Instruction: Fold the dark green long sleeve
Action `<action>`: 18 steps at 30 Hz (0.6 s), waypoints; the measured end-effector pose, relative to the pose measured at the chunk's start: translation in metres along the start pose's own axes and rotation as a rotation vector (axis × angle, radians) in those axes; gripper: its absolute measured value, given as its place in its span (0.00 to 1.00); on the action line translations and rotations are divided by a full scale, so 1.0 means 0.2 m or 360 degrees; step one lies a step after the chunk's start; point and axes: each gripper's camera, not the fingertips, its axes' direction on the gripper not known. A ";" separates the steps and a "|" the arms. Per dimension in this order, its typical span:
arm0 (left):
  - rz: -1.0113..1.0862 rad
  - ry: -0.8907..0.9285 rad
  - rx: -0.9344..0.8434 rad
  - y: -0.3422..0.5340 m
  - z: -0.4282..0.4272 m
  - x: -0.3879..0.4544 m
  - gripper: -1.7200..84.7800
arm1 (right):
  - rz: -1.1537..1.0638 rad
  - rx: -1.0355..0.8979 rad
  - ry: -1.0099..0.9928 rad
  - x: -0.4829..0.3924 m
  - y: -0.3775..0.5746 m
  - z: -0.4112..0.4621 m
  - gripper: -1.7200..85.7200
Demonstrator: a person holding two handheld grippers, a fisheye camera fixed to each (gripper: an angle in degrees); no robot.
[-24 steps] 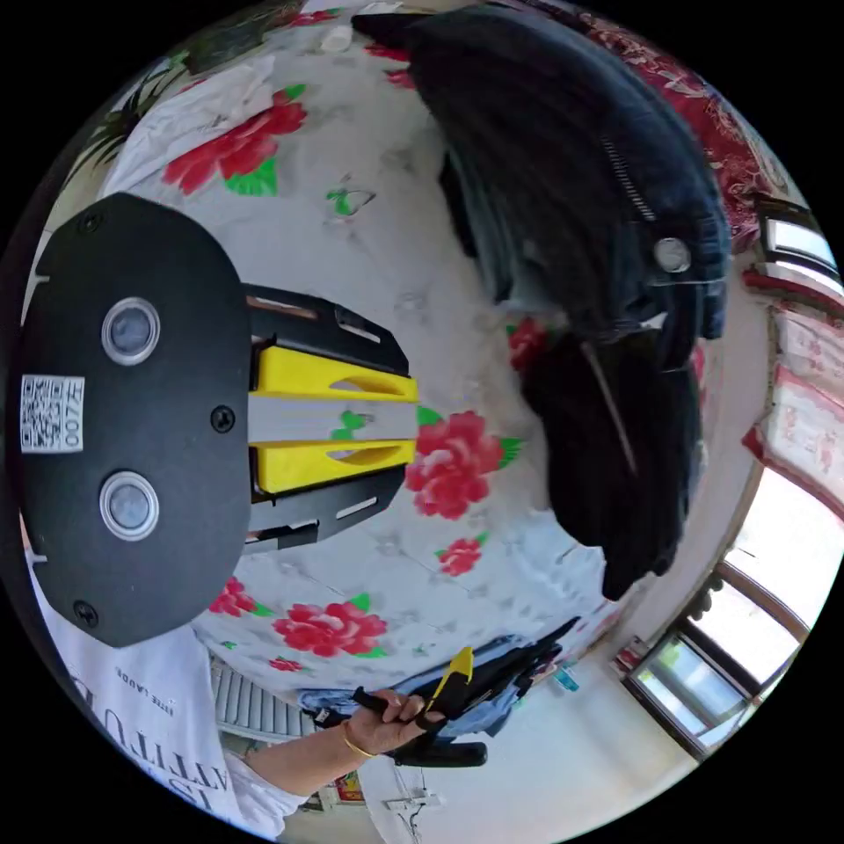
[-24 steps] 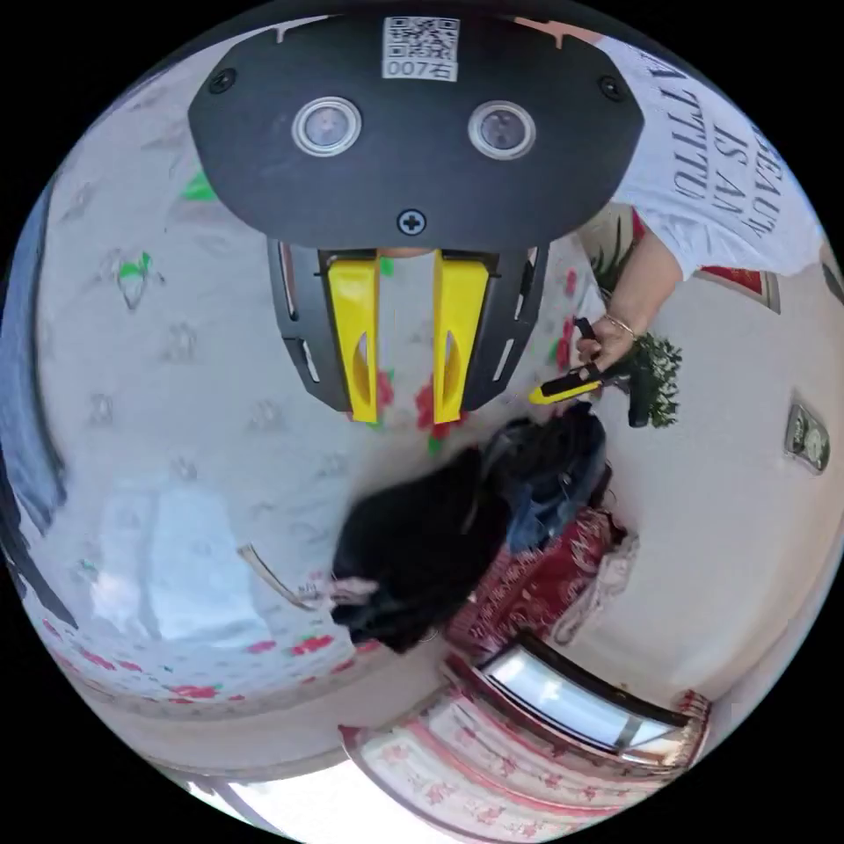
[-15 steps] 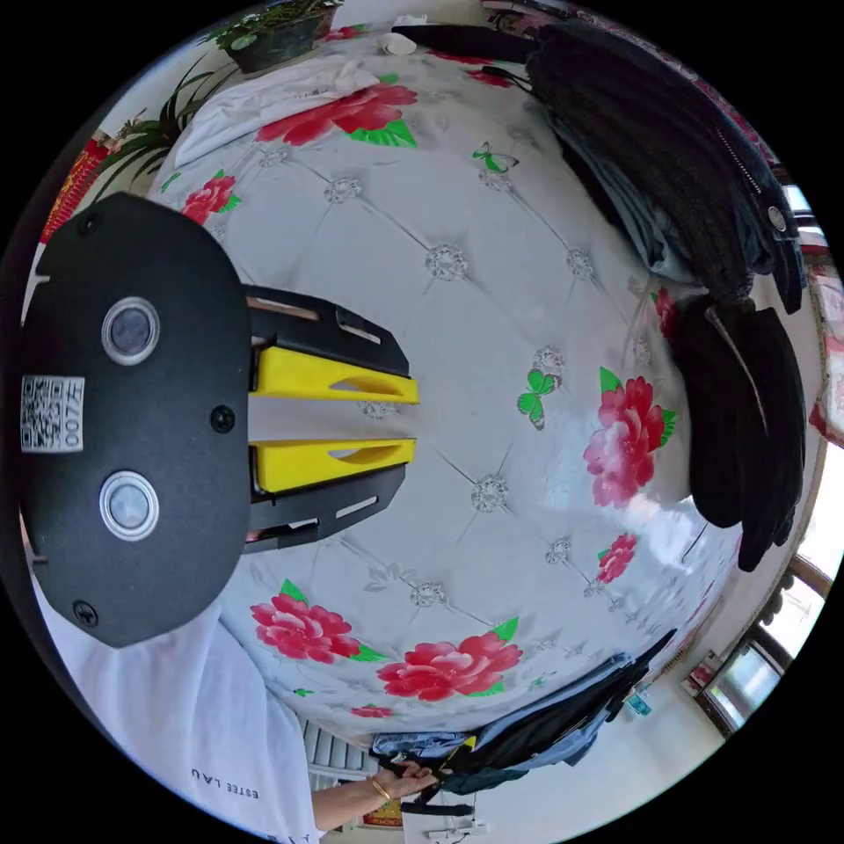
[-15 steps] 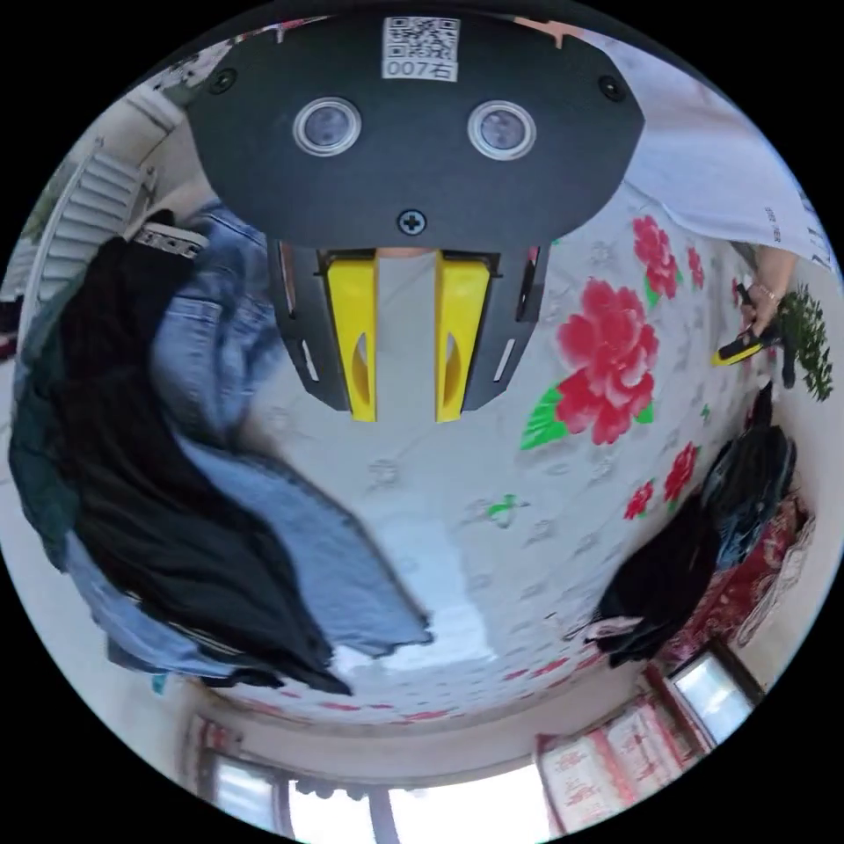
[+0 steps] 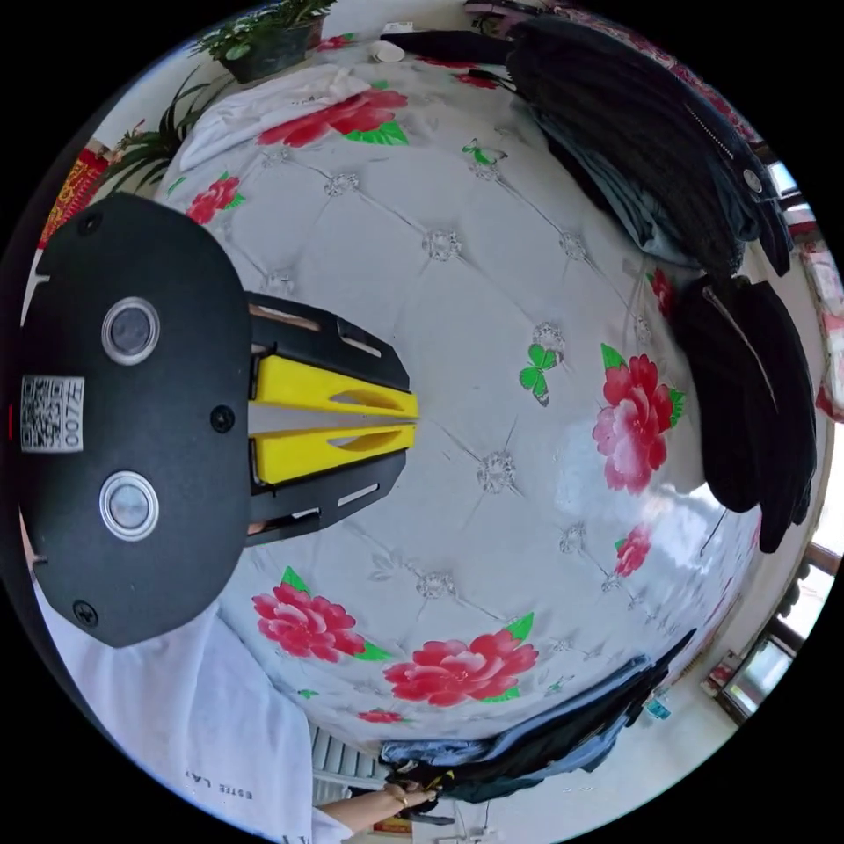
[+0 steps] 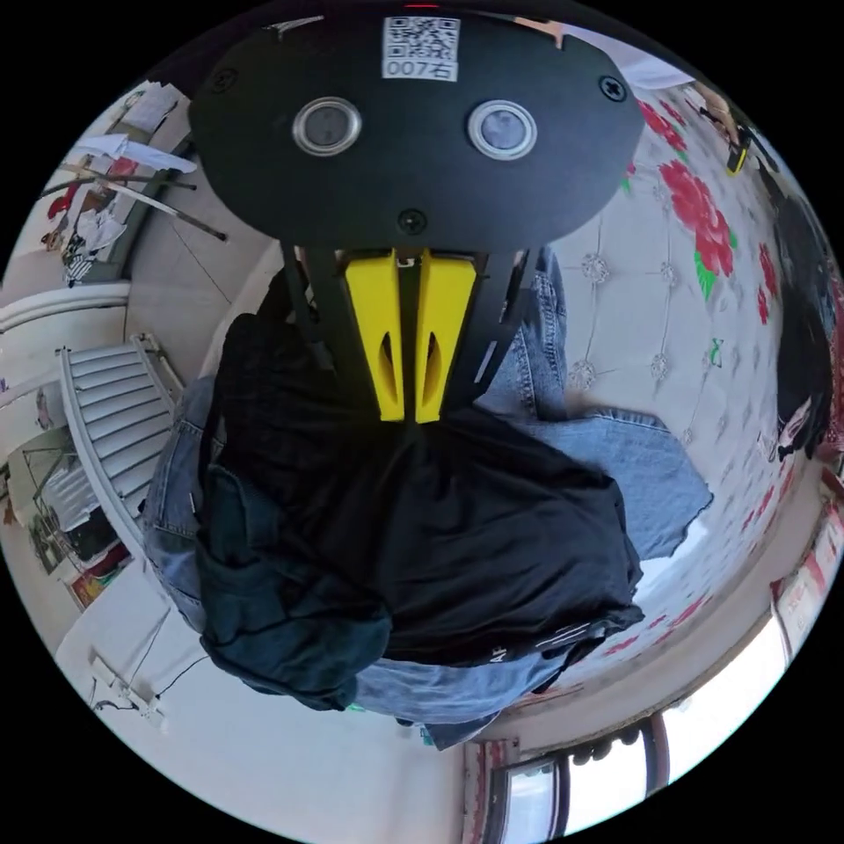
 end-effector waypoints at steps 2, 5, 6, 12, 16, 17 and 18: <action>0.0048 0.0195 0.0123 0.06 -0.02 0.05 0.07 | -0.0107 0.0074 -0.0234 -0.01 0.09 -0.13 0.03; 0.0228 0.0250 0.0213 0.15 -0.06 0.19 0.07 | -0.0347 0.0073 -0.0765 -0.07 0.29 -0.35 0.02; 0.0270 0.0262 0.0227 0.17 -0.06 0.22 0.07 | -0.0487 0.0028 -0.0951 -0.17 0.39 -0.42 0.02; 0.0636 0.0473 0.0329 0.42 -0.17 0.43 0.11 | -0.1214 -0.0295 -0.1454 -1.13 1.14 -0.62 0.02; 0.0656 0.0457 0.0435 0.65 -0.29 0.35 0.13 | -0.1506 -0.0569 -0.1999 -1.66 1.54 -0.76 0.03; 0.0628 0.0399 0.0454 0.72 -0.32 0.29 0.13 | -0.1586 -0.0594 -0.2042 -1.70 1.59 -0.80 0.03; 0.0616 0.0367 0.0458 0.75 -0.33 0.26 0.13 | -0.1783 -0.0594 -0.2014 -1.77 1.66 -0.88 0.03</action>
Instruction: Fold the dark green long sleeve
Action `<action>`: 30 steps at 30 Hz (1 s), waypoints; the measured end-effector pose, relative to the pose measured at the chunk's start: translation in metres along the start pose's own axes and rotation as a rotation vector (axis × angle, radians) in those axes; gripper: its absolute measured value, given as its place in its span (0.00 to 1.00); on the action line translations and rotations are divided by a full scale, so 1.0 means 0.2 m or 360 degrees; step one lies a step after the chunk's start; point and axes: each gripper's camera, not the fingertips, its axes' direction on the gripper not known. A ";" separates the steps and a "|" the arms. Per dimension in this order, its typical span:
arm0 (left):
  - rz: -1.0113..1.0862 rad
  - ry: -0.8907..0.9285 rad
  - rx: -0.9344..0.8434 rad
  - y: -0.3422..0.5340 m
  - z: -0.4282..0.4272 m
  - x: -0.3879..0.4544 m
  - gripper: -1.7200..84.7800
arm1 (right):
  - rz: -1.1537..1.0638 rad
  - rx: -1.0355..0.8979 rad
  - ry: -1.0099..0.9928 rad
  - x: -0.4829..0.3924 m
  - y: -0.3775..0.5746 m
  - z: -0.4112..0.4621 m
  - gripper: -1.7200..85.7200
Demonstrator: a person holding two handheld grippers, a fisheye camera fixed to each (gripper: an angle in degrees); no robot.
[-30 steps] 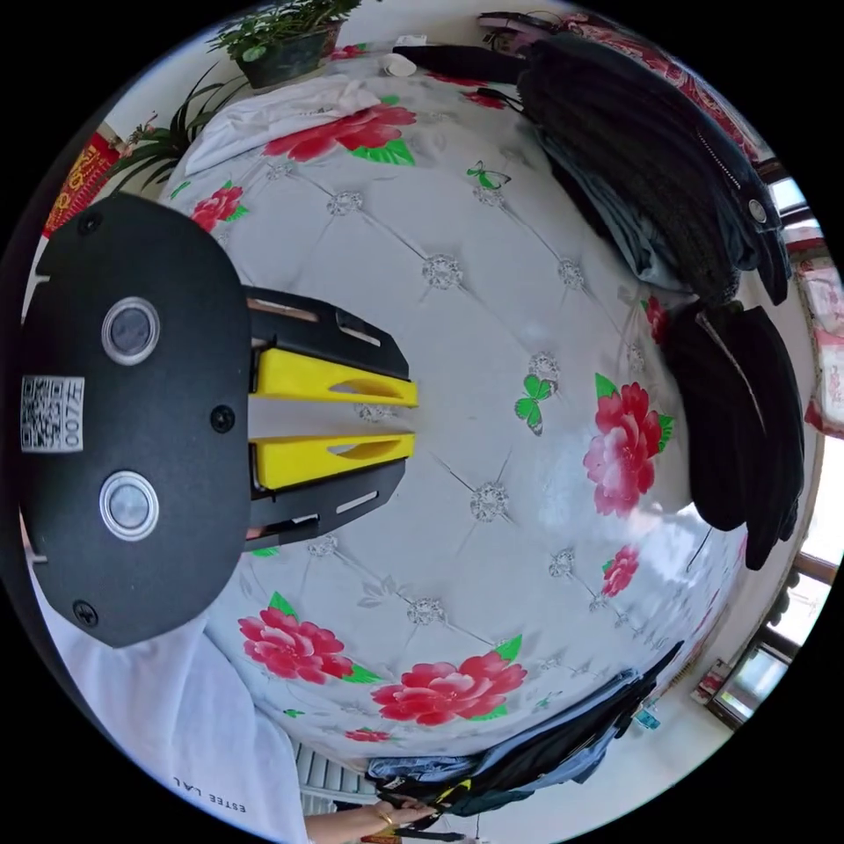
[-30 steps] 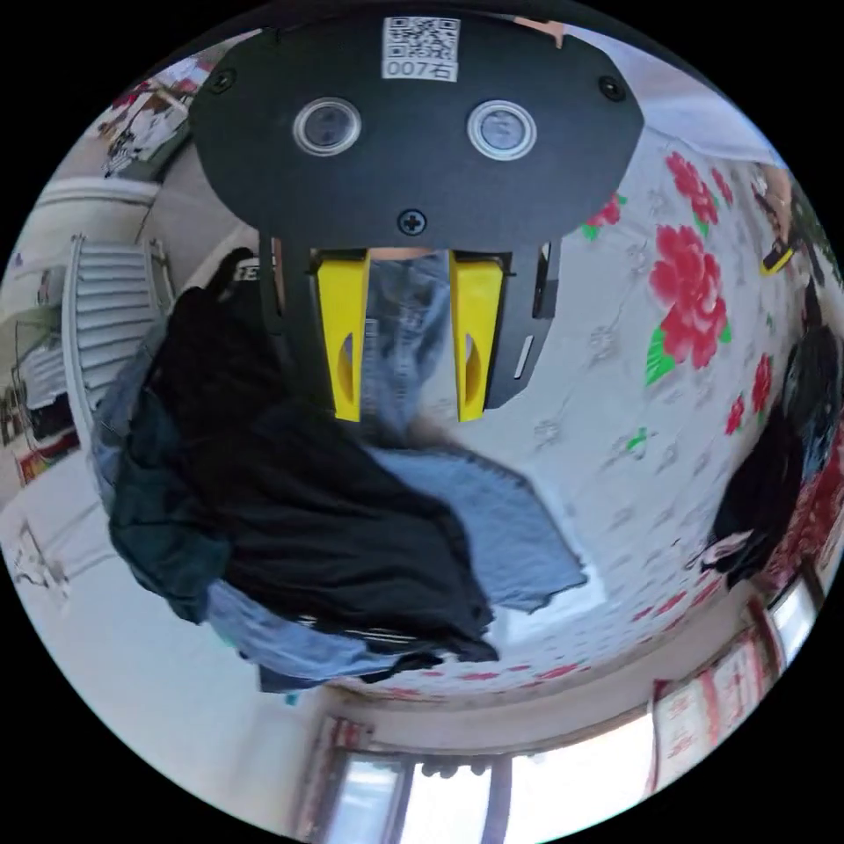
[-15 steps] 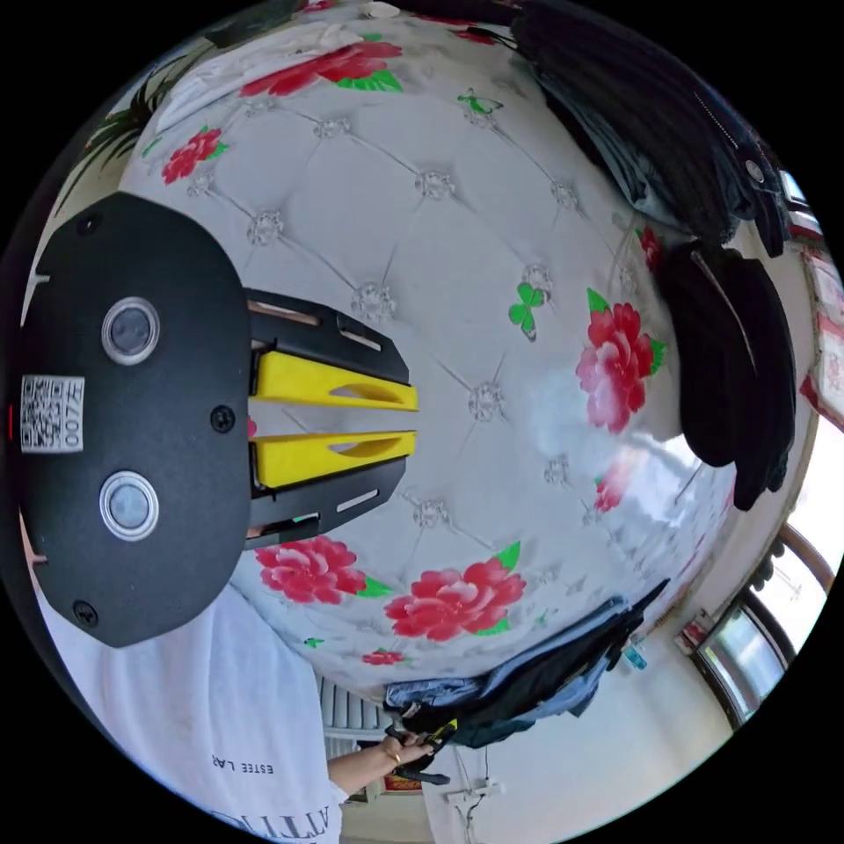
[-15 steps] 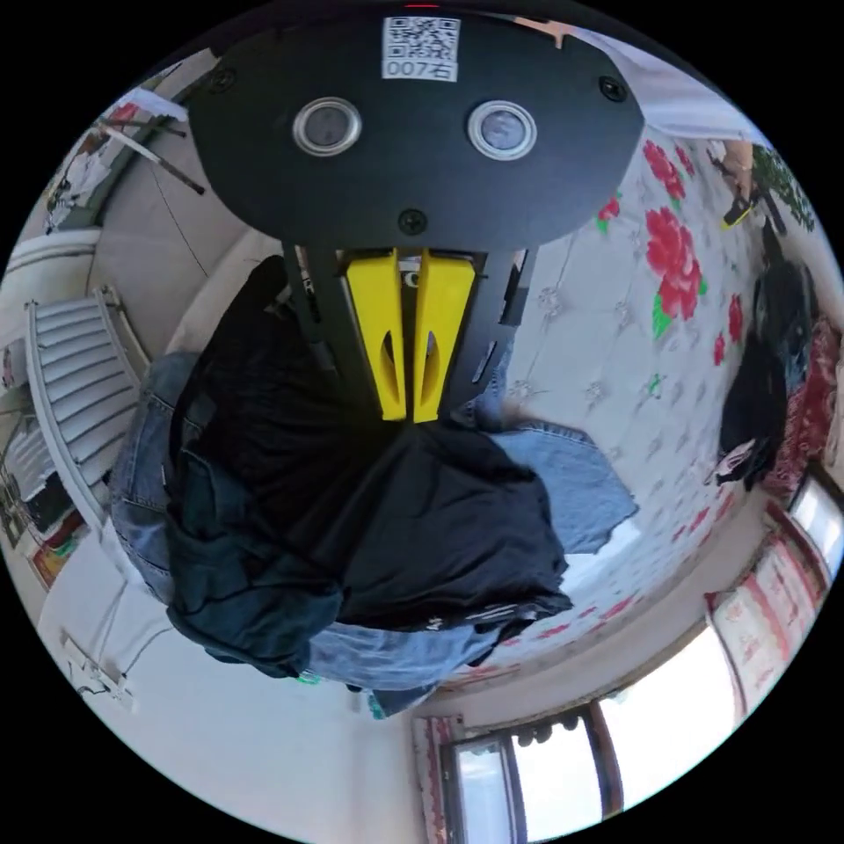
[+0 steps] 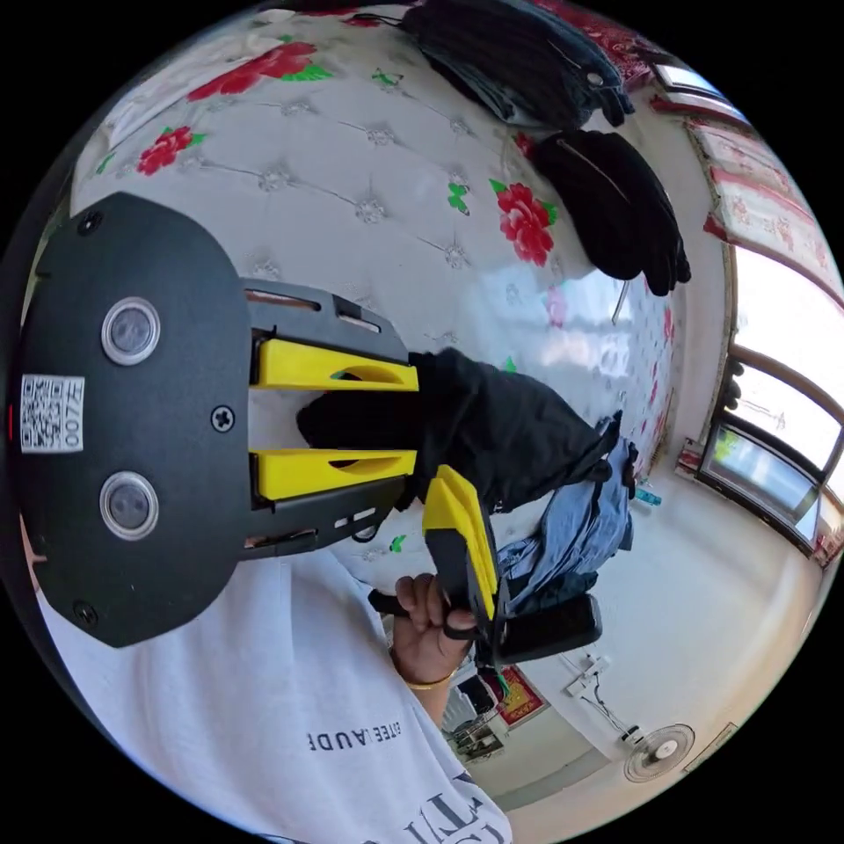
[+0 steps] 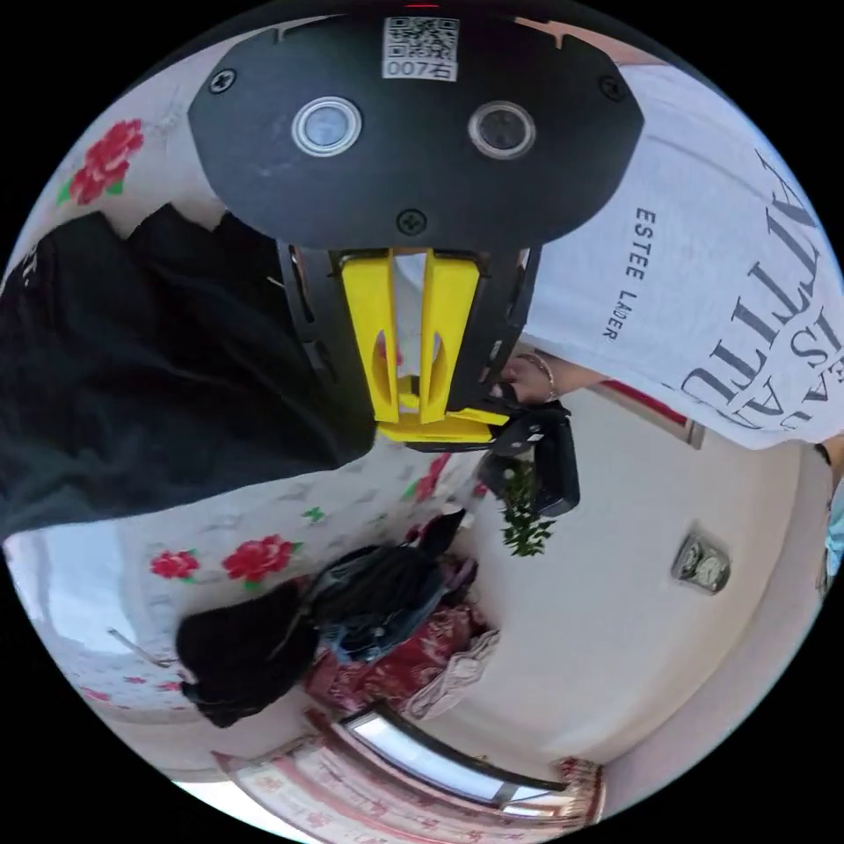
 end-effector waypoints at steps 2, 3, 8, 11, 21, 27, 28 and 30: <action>-0.0050 -0.0117 0.0010 0.15 -0.09 -0.07 0.13 | -0.0124 -0.0114 0.0197 -0.10 -0.01 0.05 0.03; -0.0069 -0.0141 0.0015 0.18 -0.11 -0.09 0.13 | -0.0134 -0.0120 0.0292 -0.12 0.00 0.04 0.03; -0.0100 -0.0117 0.0015 0.28 -0.09 -0.16 0.13 | 0.0211 0.0017 0.0388 0.01 0.20 -0.12 0.04; 0.0022 0.0004 -0.0060 0.22 0.05 -0.12 0.13 | 0.0457 0.0145 0.0562 0.10 0.39 -0.28 0.05; 0.0174 0.0010 -0.0384 0.02 0.53 -0.11 0.14 | 0.1250 0.0910 0.1408 0.40 0.88 -1.41 0.08; 0.0192 0.0060 -0.0246 -0.33 0.70 -0.07 0.12 | 0.1495 0.0998 0.1876 0.69 0.97 -2.11 0.09; 0.0202 0.0150 -0.0227 -0.45 0.78 -0.02 0.12 | 0.1536 0.1005 0.1938 0.76 0.99 -2.24 0.10; 0.0269 0.0392 -0.0300 -0.70 0.95 0.14 0.10 | 0.1594 0.0986 0.2016 0.87 1.01 -2.41 0.10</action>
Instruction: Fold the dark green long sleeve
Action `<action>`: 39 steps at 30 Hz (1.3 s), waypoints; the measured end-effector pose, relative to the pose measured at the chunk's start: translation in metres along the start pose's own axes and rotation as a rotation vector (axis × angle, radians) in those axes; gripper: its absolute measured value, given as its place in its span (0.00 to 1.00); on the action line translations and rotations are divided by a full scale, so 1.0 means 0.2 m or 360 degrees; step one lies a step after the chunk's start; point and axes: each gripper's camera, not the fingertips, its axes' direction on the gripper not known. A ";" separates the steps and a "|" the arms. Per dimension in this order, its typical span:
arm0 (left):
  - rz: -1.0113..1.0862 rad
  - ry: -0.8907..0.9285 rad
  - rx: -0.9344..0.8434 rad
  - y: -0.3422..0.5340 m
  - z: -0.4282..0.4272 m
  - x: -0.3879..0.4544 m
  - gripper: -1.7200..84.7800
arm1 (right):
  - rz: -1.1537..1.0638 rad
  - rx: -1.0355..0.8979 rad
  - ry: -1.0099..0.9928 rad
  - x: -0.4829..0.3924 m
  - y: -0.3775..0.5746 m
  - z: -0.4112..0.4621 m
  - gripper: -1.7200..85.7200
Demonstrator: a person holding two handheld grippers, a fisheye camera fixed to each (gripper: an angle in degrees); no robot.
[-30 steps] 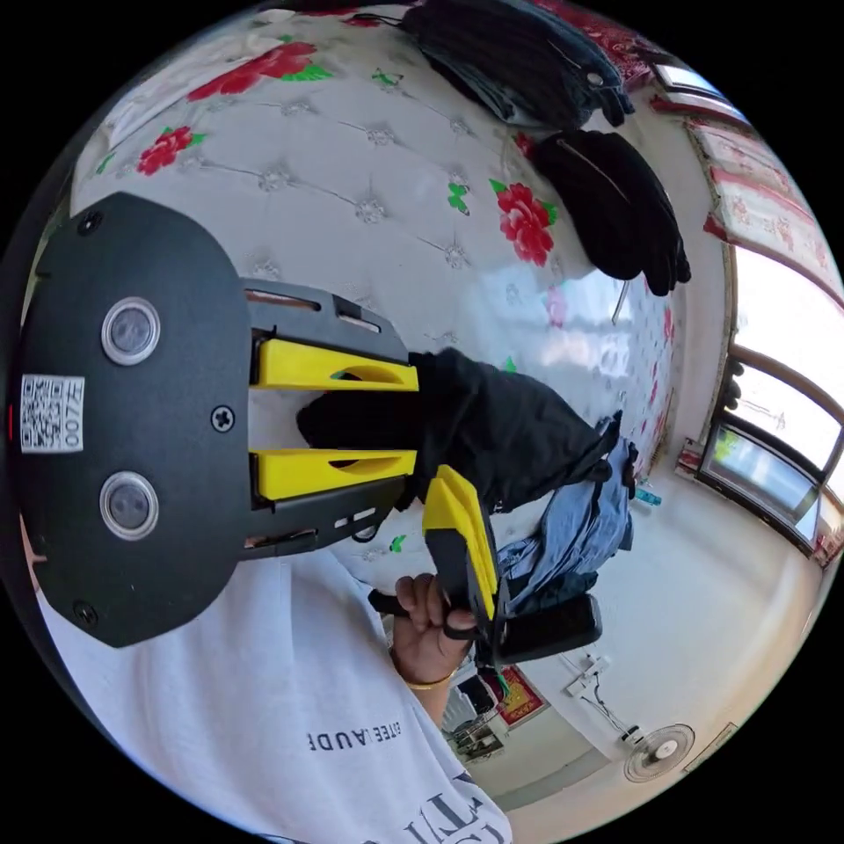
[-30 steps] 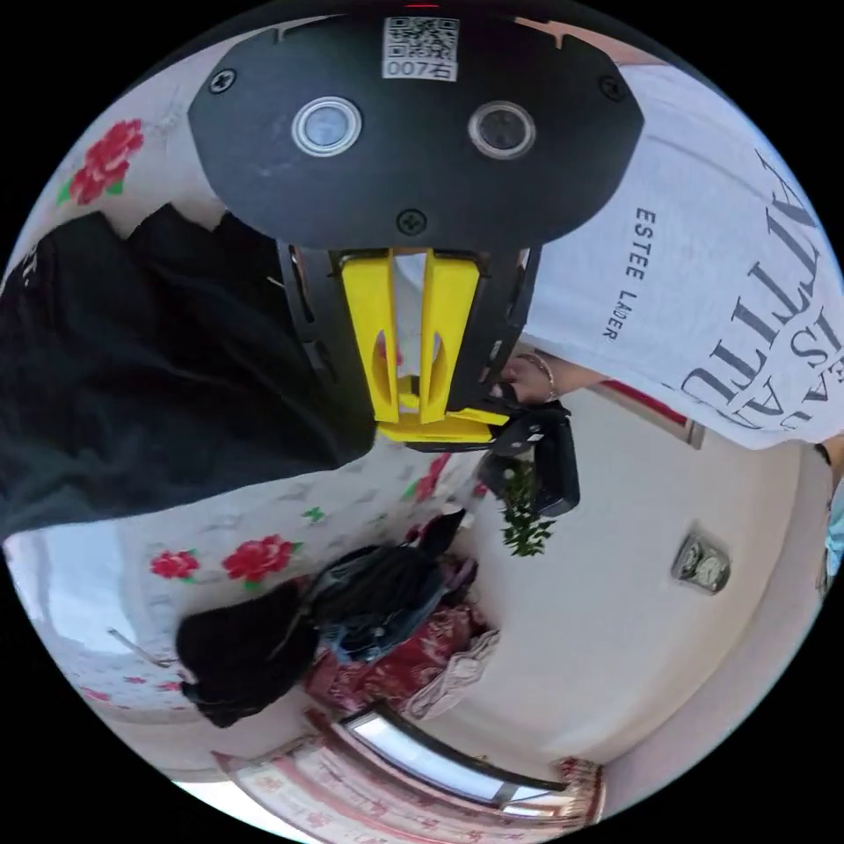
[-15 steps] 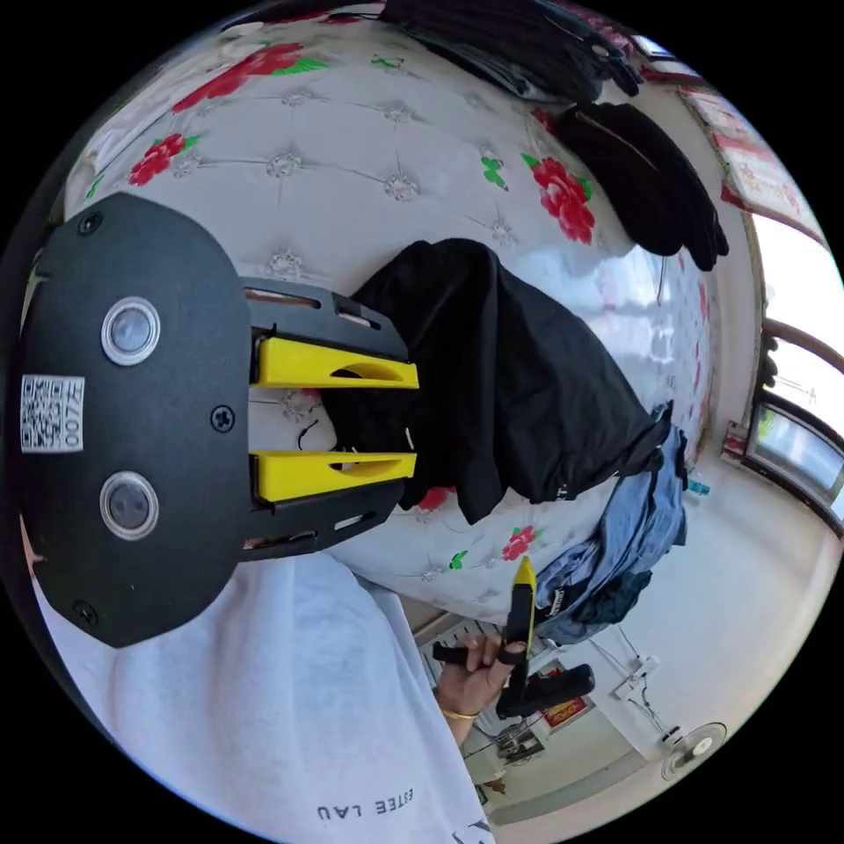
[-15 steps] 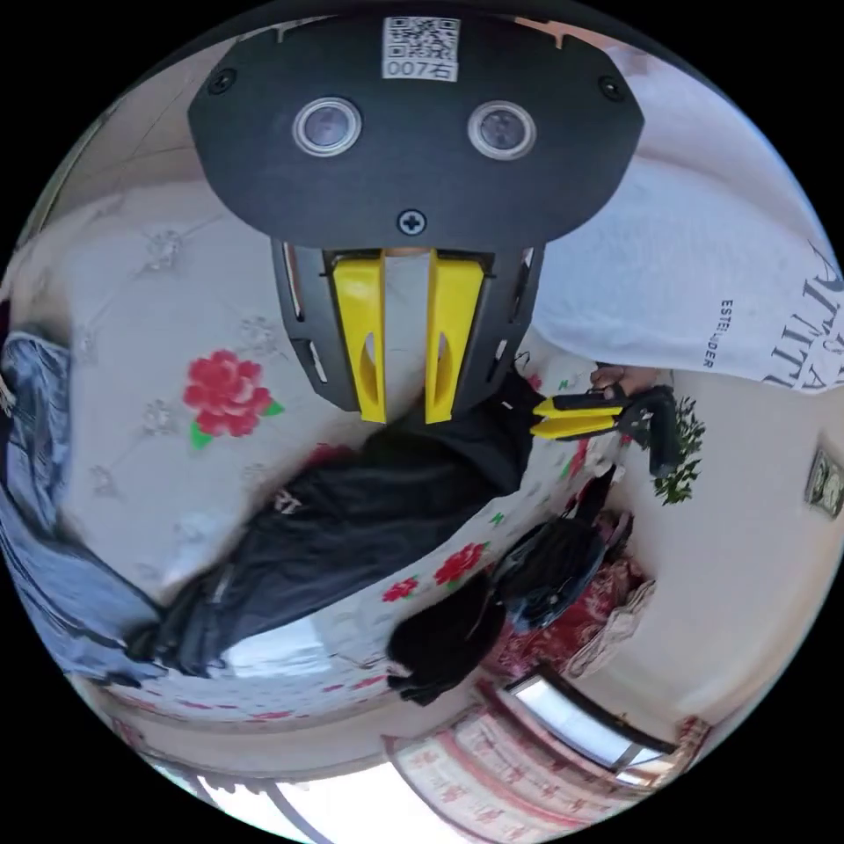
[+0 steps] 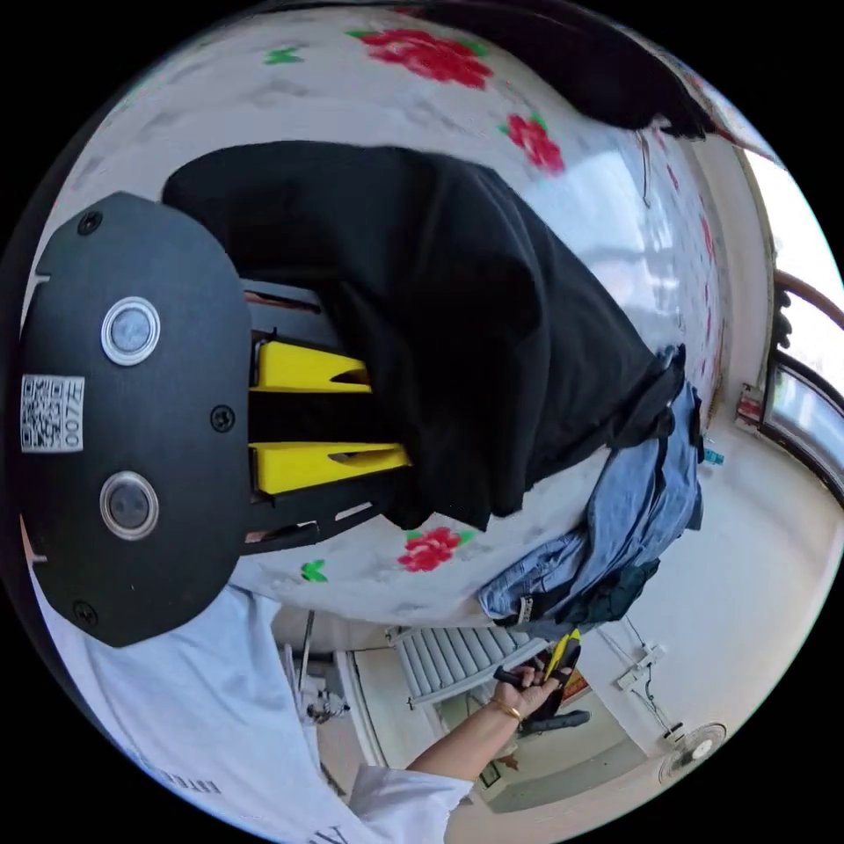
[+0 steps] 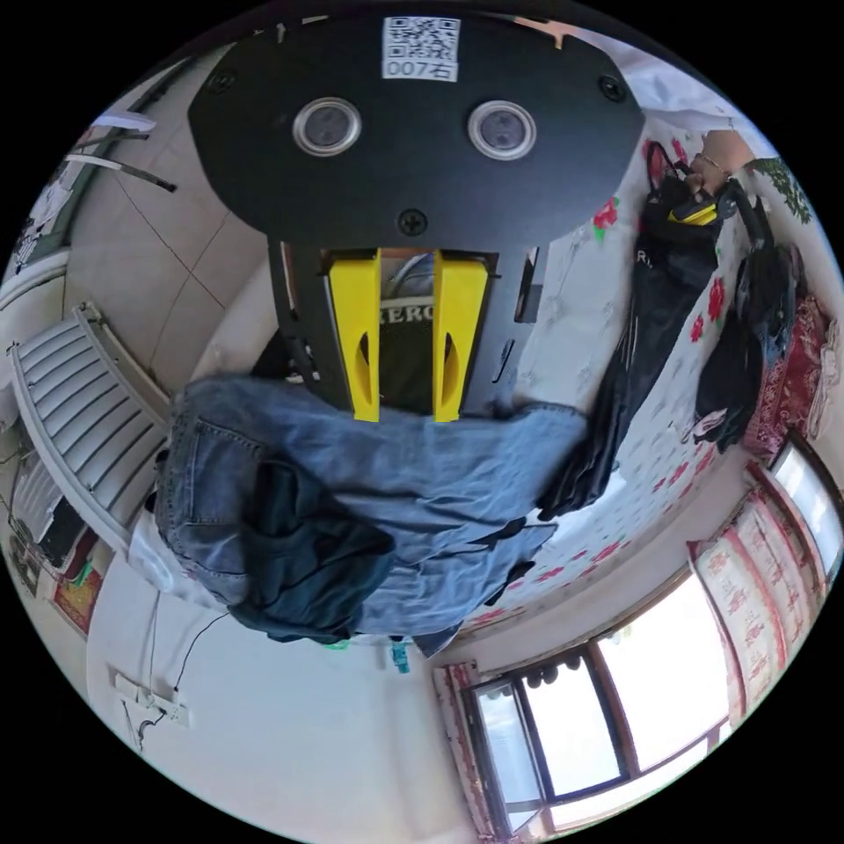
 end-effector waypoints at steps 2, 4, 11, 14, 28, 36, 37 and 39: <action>0.0239 0.0483 -0.0055 -0.43 0.20 0.31 0.08 | 0.0010 -0.0005 0.0071 0.08 -0.15 0.07 0.11; 0.0559 0.0774 -0.0097 -0.66 0.24 0.67 0.08 | 0.0025 -0.0026 0.0153 0.17 -0.32 0.17 0.12; 0.0962 0.0586 -0.0044 -0.57 0.01 1.02 0.11 | 0.0013 -0.0314 0.0348 0.35 -0.53 0.60 0.12; 0.0731 0.0302 -0.0179 -0.27 -0.11 0.71 0.10 | -0.0069 -0.0360 0.0282 0.35 -0.53 0.66 0.06; -0.0297 -0.0072 0.0408 0.78 -1.23 0.39 0.12 | -0.0703 0.0176 -0.1488 -0.30 0.15 -0.74 0.02; 0.0013 -0.0013 0.0794 1.14 -1.79 0.66 0.20 | -0.1773 -0.0431 -0.2506 -1.50 1.40 -1.26 0.02; 0.0058 0.0086 0.0890 1.23 -1.87 0.67 0.20 | -0.1837 -0.0623 -0.2649 -1.65 1.61 -1.29 0.02; 0.0047 0.0262 0.1104 1.39 -2.03 0.65 0.20 | -0.2051 -0.0669 -0.2684 -1.78 1.80 -1.36 0.02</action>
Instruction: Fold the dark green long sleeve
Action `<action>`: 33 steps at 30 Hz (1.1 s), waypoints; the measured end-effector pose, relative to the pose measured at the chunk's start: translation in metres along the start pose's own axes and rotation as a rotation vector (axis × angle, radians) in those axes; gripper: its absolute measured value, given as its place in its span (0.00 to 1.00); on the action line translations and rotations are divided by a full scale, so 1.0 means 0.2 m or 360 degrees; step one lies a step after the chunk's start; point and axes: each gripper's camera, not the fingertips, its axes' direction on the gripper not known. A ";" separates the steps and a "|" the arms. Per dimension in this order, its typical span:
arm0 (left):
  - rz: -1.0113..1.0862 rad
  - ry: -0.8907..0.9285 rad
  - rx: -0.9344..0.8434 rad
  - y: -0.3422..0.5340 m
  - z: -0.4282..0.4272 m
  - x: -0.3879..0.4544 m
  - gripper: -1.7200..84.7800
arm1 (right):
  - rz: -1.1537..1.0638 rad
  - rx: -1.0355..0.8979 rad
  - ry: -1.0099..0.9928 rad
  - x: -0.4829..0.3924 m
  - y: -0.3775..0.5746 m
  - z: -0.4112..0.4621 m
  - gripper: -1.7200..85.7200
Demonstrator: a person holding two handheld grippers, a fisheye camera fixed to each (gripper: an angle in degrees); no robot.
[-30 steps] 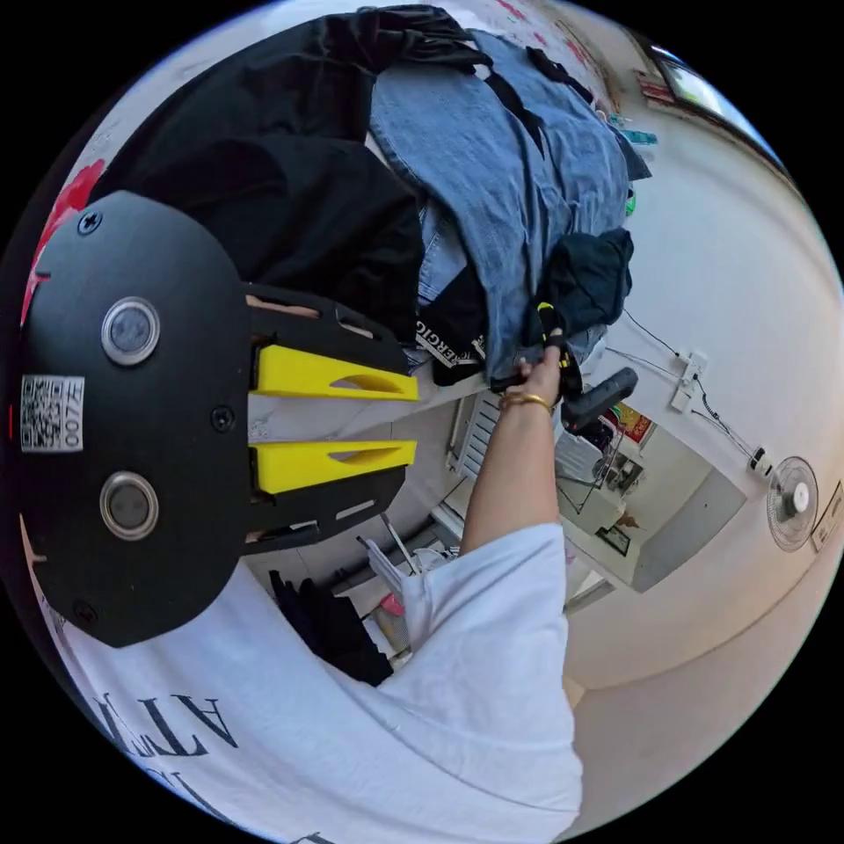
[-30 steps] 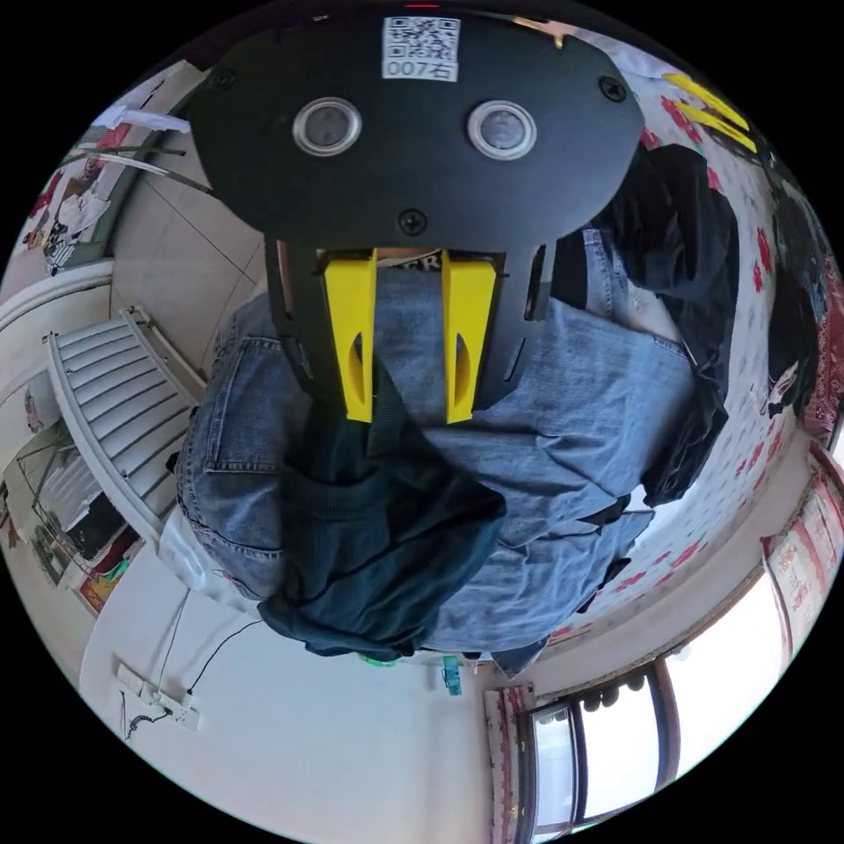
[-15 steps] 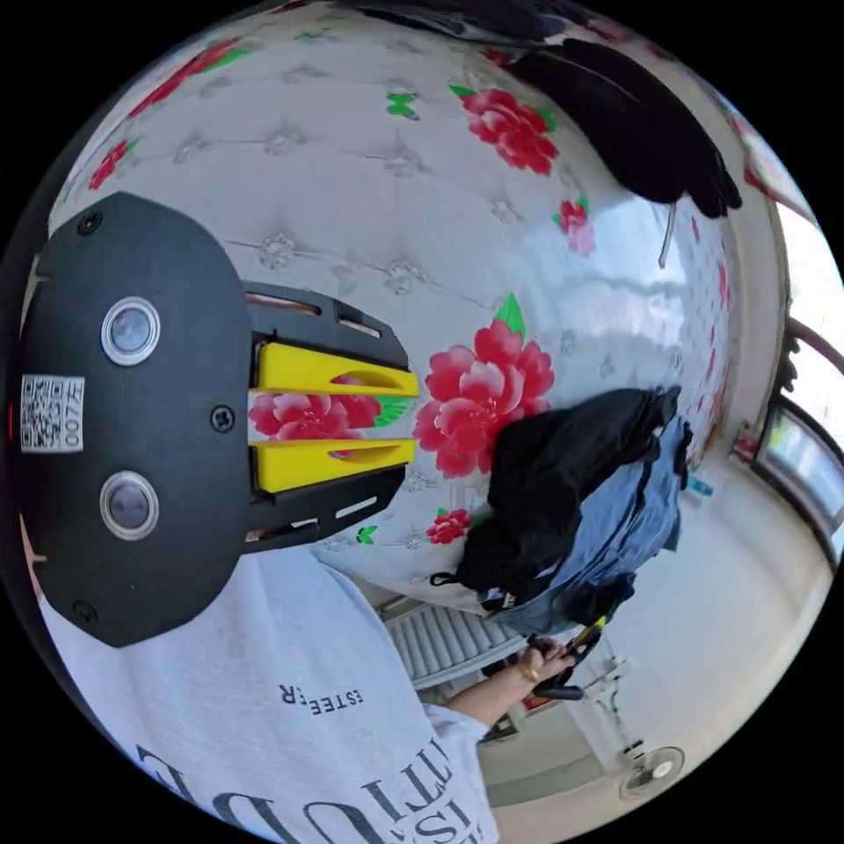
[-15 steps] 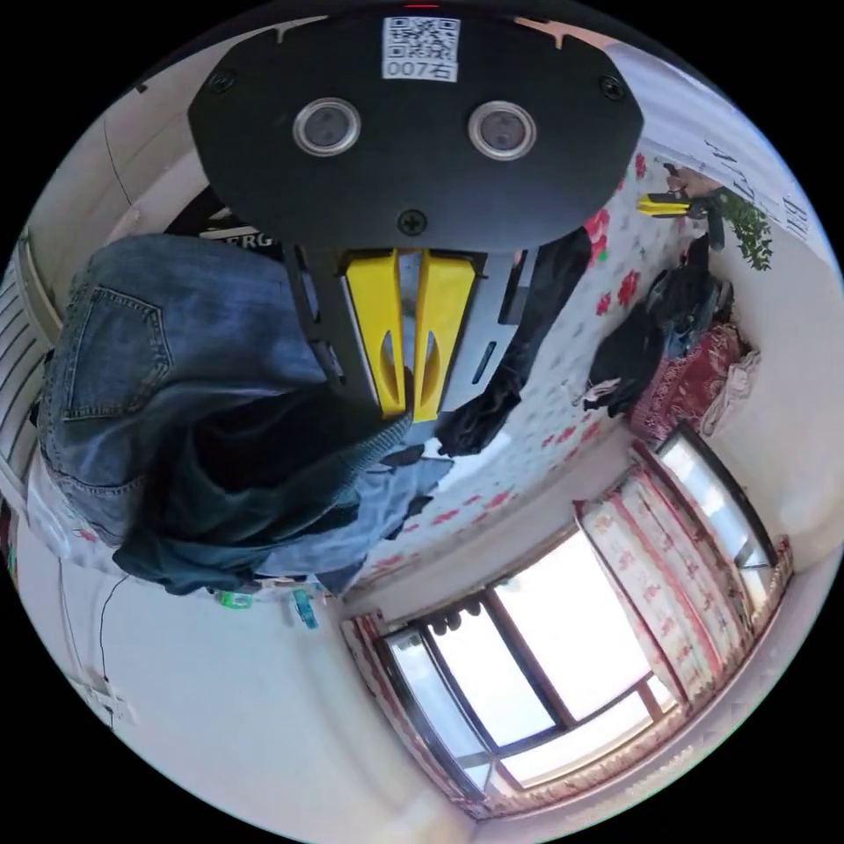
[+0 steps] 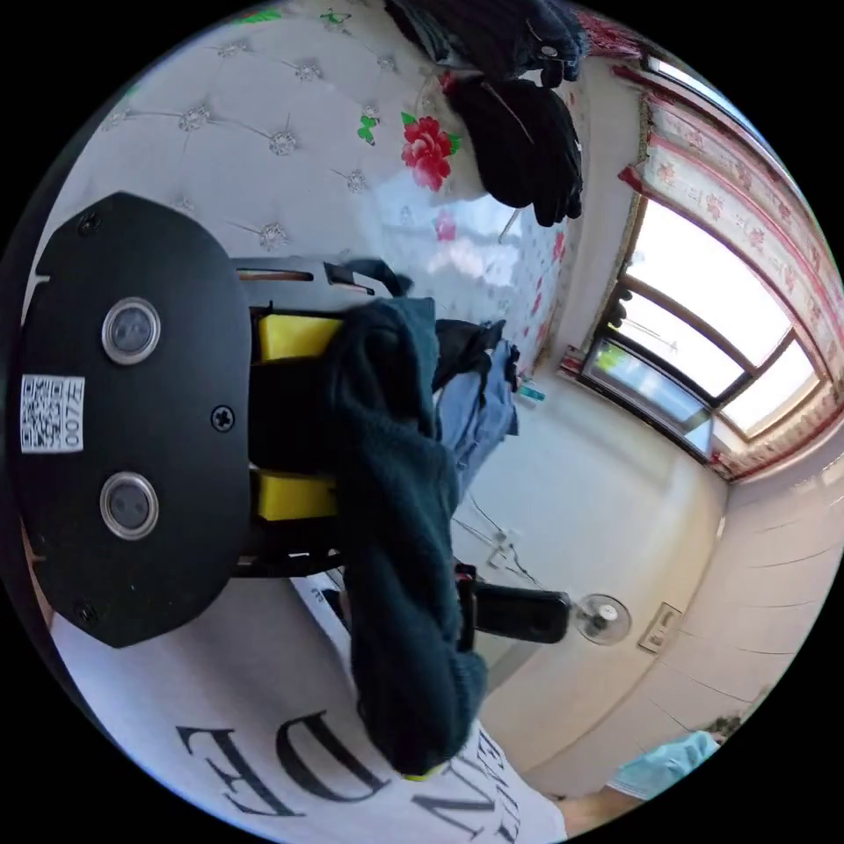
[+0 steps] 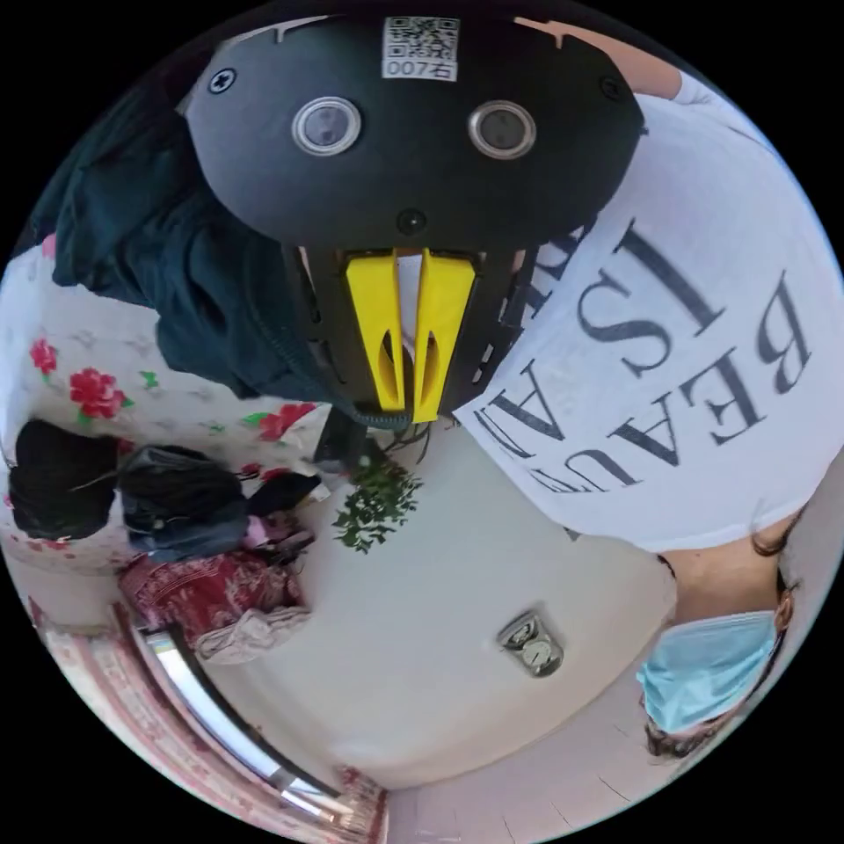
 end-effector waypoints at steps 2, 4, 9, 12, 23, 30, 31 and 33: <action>-0.0101 0.0217 0.0133 -0.03 -0.26 -0.02 0.15 | -0.0099 0.0106 -0.0088 -0.02 -0.08 0.01 0.02; -0.0175 0.0312 0.0278 -0.06 -0.45 -0.04 0.09 | -0.0094 0.0190 -0.0135 0.06 -0.18 0.02 0.02; -0.0297 0.0441 0.0897 -0.07 -0.96 -0.15 0.08 | -0.0086 0.0173 -0.0063 0.28 -0.17 0.07 0.03; -0.0171 0.0203 0.0868 -0.13 -1.21 -0.10 0.07 | 0.0180 0.0090 0.0614 0.59 0.09 -0.02 0.03; -0.0050 0.0201 0.0556 -0.63 -0.92 -0.01 0.08 | 0.1883 -0.0021 0.1613 1.83 1.34 -0.79 0.02; 0.0205 0.0712 0.0641 -0.95 -0.67 0.03 0.08 | 0.2029 0.0770 0.2885 1.14 1.47 -2.03 0.02; 0.0185 0.0722 0.0590 -0.99 -0.57 0.00 0.08 | 0.1859 0.0805 0.2806 1.07 1.42 -2.04 0.02; 0.0000 0.0544 0.0434 -1.02 -0.38 -0.14 0.10 | 0.1572 0.0808 0.2615 1.03 1.34 -1.95 0.03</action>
